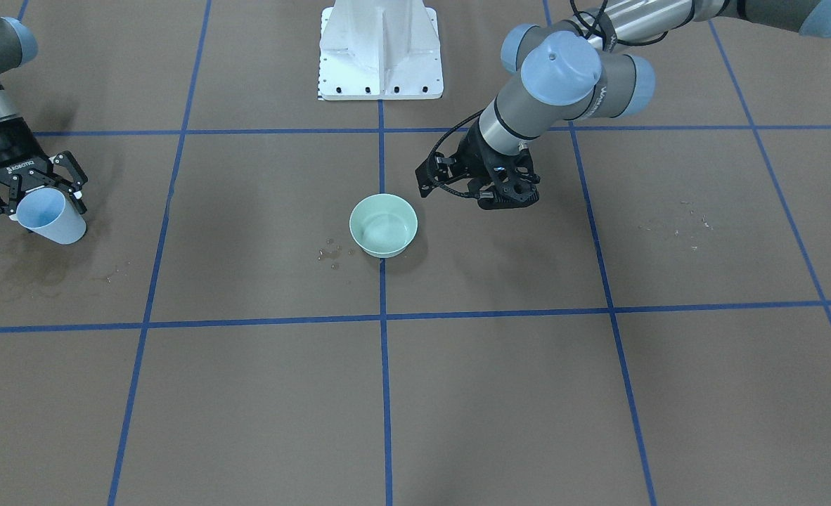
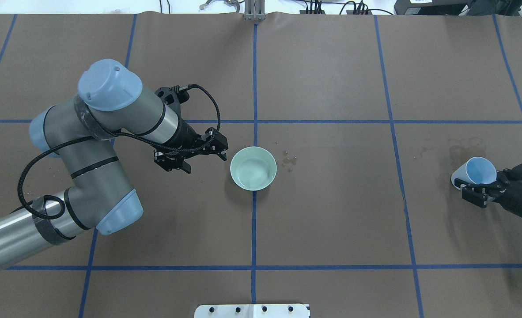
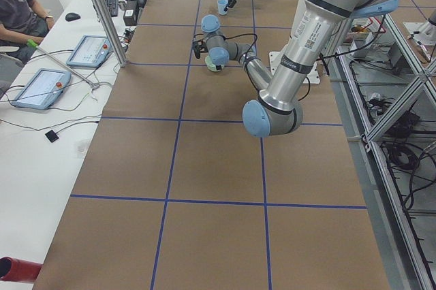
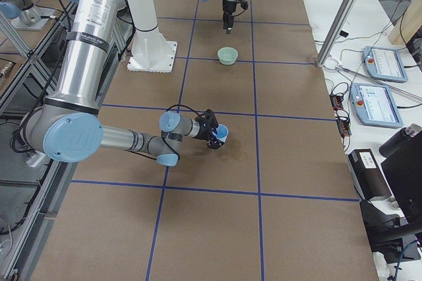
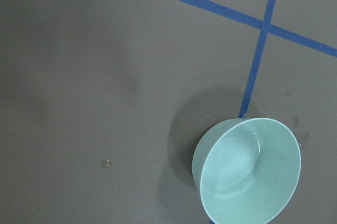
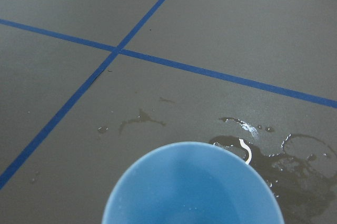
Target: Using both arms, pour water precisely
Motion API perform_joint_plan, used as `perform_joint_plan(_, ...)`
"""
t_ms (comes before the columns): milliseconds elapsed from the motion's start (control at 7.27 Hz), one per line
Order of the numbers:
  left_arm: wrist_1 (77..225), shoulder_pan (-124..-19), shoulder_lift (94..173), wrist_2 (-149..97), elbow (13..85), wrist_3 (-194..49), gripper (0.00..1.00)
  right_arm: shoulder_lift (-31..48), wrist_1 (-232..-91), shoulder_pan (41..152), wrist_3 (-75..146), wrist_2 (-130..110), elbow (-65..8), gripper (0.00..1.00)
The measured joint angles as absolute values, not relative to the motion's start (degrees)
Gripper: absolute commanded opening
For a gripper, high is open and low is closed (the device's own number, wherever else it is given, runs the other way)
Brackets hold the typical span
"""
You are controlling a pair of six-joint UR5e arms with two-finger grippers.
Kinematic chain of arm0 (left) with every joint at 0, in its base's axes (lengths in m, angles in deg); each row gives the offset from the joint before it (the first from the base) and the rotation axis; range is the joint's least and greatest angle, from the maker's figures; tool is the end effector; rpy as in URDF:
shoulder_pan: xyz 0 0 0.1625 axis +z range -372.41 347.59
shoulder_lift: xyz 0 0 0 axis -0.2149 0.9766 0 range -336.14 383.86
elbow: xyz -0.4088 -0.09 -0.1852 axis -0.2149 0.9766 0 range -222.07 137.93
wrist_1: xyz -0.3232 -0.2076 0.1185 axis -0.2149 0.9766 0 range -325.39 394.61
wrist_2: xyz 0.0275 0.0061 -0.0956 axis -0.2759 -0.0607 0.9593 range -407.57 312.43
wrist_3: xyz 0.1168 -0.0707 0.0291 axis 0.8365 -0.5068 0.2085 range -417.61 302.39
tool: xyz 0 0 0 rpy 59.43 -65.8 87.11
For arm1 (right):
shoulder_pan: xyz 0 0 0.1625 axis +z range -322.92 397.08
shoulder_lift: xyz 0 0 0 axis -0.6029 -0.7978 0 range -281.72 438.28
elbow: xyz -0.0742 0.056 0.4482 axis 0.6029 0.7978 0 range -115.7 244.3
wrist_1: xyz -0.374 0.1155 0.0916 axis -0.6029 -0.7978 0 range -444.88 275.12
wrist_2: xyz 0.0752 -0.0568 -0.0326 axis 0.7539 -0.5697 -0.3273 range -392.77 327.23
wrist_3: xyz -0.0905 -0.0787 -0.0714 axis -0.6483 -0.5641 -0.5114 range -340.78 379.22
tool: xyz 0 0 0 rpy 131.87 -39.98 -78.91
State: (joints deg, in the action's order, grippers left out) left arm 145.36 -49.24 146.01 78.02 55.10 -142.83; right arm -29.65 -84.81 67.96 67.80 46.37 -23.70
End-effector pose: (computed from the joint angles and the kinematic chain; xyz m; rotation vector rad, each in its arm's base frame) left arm 0.5172 -0.4523 0.2800 -0.1653 1.1426 -0.1707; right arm -0.2428 -0.3312 0.6801 0.8529 -0.8873 -0.0441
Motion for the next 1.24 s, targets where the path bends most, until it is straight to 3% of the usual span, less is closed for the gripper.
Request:
perform_joint_plan(138,145.3,-49.3,145.9,78.0,55.4,-142.9,1.0,-29.7,-84.7,67.9,67.6,46.2,-23.7,0.49)
perform_joint_plan(275,145.3,-49.3,145.9,78.0,55.5,-142.9,1.0,-29.7,-84.7,67.8,67.2,46.2,-23.6,0.19)
perform_joint_plan(413,145.2,-49.3,145.8,78.0,55.5,-142.9,1.0,-29.7,-84.3,67.8,66.8,46.3,-23.4,0.0)
perform_joint_plan(826,145.3,-49.3,145.6,78.0,55.6,-142.9,1.0,-29.4,-81.7,67.7,66.8,46.3,-24.6,0.0)
perform_joint_plan(1238,145.3,-50.3,145.4,78.3,55.9,-142.8,1.0,-26.1,-93.2,67.7,67.2,47.7,-32.5,0.0)
